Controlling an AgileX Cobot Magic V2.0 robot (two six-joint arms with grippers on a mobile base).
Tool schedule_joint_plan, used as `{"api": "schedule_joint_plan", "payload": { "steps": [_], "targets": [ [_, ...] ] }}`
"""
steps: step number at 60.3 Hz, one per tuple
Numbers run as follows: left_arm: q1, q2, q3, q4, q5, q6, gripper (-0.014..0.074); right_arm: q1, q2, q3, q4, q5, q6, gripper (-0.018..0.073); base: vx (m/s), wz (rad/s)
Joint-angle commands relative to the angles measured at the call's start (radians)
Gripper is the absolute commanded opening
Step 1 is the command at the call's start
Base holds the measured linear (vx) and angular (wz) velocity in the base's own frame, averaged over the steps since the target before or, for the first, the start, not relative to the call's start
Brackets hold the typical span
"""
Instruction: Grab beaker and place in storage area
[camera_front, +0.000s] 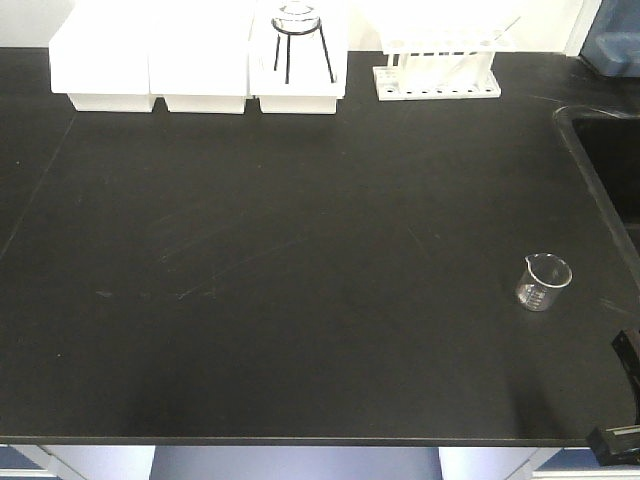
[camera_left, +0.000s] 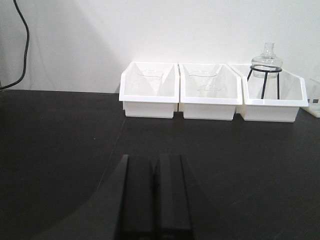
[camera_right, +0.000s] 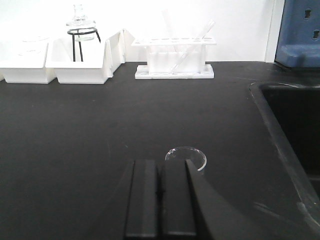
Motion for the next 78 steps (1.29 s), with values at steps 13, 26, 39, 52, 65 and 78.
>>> {"api": "schedule_joint_plan", "payload": {
  "steps": [13,26,39,52,65,78],
  "targets": [
    [-0.007,-0.018,0.022,-0.006,-0.085,-0.006,-0.0008,0.000,-0.013,0.008,0.000,-0.086,-0.011,-0.0003,0.00,0.00],
    [-0.007,-0.018,0.022,-0.006,-0.085,-0.006,-0.0008,0.000,-0.013,0.006,-0.005,-0.345,-0.030,-0.0003,0.00,0.00],
    [-0.007,-0.018,0.022,-0.006,-0.085,-0.006,-0.0008,0.000,0.035,-0.057,0.058,-0.524,-0.055,-0.0003,0.00,0.00],
    [-0.007,-0.018,0.022,-0.006,-0.085,-0.006,-0.0008,0.000,0.335,-0.319,0.076,-0.325,-0.271,-0.0003,0.00,0.00],
    [-0.007,-0.018,0.022,-0.006,-0.085,-0.006,-0.0008,0.000,0.593,-0.487,0.084,-0.350,-0.283,-0.0003,0.00,0.00],
    [-0.007,-0.018,0.022,-0.006,-0.085,-0.006,-0.0008,0.000,0.711,-0.503,0.100,-0.489,-0.249,-0.0001,0.00,0.00]
  ]
}}
